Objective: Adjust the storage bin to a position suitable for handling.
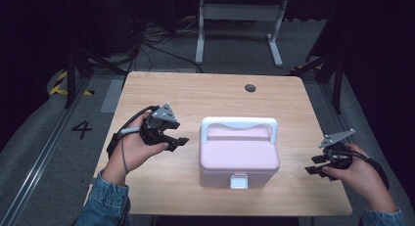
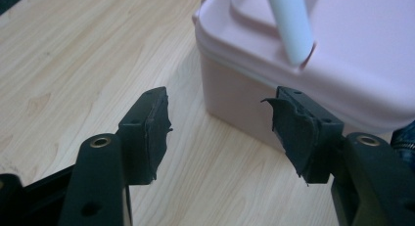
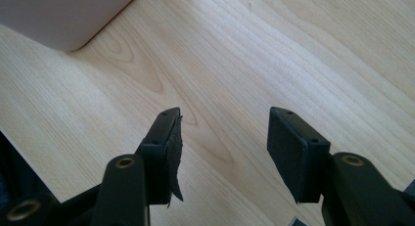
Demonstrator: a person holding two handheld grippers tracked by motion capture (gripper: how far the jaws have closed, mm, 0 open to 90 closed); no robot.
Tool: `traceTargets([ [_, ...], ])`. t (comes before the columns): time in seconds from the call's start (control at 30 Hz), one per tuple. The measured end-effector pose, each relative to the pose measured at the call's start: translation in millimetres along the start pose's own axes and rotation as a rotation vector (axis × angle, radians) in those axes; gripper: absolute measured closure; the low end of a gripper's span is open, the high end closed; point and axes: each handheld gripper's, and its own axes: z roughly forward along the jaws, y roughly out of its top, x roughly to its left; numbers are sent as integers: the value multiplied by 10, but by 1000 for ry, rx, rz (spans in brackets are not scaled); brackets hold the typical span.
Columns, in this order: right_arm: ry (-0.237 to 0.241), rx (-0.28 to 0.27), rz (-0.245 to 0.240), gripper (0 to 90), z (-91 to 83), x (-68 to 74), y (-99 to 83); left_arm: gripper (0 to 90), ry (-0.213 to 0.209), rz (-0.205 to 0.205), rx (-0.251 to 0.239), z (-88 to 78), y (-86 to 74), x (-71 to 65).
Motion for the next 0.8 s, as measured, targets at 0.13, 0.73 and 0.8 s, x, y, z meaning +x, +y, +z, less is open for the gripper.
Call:
traceTargets([
  [0.13, -1, 4, 10, 475, 4, 4, -42, 391, -25, -2, -65, -29, 108, -16],
  [0.73, -6, -9, 42, 470, -53, 24, -181, 376, -119, 64, -167, 286, 563, -56],
  [0.8, -5, -8, 45, 470, -52, 27, -183, 376, -122, 66, -167, 324, 580, -64],
])
